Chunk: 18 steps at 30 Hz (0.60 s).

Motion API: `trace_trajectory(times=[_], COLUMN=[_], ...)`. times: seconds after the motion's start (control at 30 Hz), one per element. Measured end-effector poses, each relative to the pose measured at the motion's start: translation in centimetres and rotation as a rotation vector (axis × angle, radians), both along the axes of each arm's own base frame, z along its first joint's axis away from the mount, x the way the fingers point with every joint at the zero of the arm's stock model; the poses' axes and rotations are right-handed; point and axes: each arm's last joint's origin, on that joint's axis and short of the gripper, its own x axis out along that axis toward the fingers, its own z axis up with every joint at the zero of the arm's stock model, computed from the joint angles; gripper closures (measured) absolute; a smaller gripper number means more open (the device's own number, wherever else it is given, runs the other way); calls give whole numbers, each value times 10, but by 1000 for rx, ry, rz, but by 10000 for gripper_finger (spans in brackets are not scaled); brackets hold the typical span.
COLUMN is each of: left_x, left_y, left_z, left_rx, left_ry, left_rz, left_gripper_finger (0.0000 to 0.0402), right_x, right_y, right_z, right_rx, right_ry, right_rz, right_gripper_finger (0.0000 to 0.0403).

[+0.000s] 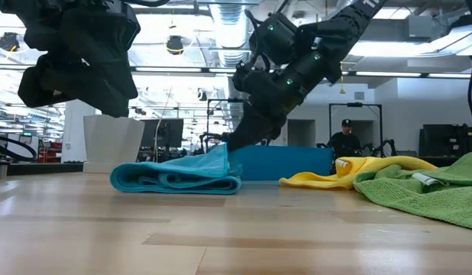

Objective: Fold microfiber towels
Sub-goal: Fold the blue microfiber cloth

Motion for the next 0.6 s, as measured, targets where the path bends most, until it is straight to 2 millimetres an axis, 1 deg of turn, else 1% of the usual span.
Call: trace_trajectory(times=[0.13,0.27,0.37,0.43,0.5,0.53,0.6], left_x=[0,1,1,3,7,8,13], left_y=[1,3,8,13,21,25,35], left_z=[0,1,1,1,0,0,-2], left_rx=[4,62,126,197,266,295,342], left_ry=[-7,-50,-81,-104,-116,-117,-110], left_rz=[17,81,153,190,239,261,295], left_gripper_finger=[269,269,269,269,269,269,269], right_x=[-3,-12,-15,-11,-2,2,10], right_y=[-5,-8,-7,-1,9,15,25], right_z=[1,20,30,36,37,33,19], right_rx=[6,16,13,8,7,9,19], right_ry=[21,29,1,-64,-140,-158,-176], right_rz=[-10,-22,-20,-3,29,41,61], right_gripper_finger=[328,276,245,235,233,235,243])
